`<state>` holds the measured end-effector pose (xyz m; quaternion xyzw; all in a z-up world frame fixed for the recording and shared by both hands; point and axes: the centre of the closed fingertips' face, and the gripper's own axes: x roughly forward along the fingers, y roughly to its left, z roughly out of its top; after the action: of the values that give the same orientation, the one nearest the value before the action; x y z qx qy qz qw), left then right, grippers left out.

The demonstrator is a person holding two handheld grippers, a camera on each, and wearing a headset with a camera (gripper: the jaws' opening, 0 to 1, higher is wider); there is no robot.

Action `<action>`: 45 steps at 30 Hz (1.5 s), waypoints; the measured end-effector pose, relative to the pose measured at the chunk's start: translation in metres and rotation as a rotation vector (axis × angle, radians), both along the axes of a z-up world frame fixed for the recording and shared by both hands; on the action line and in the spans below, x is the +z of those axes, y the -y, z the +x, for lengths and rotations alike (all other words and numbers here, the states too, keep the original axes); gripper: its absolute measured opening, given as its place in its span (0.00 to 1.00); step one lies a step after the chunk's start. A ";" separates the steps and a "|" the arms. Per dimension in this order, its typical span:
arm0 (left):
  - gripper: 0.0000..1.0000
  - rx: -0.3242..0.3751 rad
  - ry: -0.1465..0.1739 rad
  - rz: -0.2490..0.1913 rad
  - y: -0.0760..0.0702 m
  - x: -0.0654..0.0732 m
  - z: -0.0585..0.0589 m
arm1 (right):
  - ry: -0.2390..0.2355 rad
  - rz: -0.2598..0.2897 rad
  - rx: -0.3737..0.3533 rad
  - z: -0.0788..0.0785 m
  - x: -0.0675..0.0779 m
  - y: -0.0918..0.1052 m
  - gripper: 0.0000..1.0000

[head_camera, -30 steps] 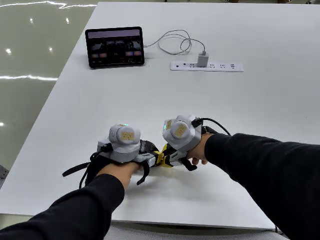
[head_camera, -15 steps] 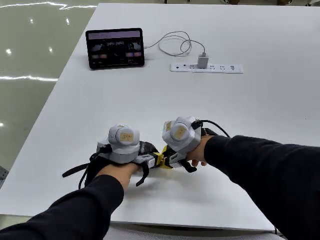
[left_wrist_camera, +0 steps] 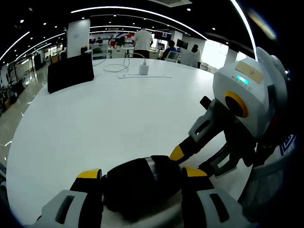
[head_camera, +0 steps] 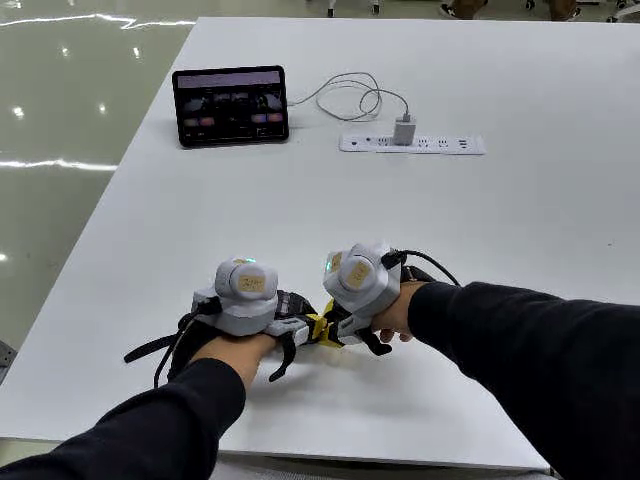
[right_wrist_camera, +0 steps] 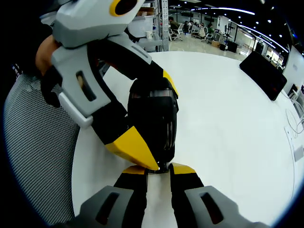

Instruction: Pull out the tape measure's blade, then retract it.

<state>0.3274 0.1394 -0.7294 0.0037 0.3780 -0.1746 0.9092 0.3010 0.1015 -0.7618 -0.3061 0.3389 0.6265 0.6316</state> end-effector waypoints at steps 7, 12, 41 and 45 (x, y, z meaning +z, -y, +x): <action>0.66 -0.038 0.006 0.003 0.000 -0.001 0.001 | 0.000 0.006 -0.017 0.000 0.000 0.000 0.14; 0.75 -0.030 0.004 -0.005 -0.008 -0.001 0.001 | -0.039 0.026 -0.029 -0.004 0.002 0.003 0.20; 1.00 -0.050 0.036 -0.101 -0.013 0.002 -0.005 | -0.055 0.030 -0.025 -0.008 0.003 0.011 0.48; 1.00 -0.094 0.074 -0.130 -0.014 0.009 -0.005 | -0.061 0.036 -0.046 -0.006 0.006 0.015 0.52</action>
<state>0.3226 0.1530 -0.7202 -0.0310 0.3312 -0.2408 0.9118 0.2945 0.0865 -0.7554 -0.2678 0.3537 0.6269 0.6405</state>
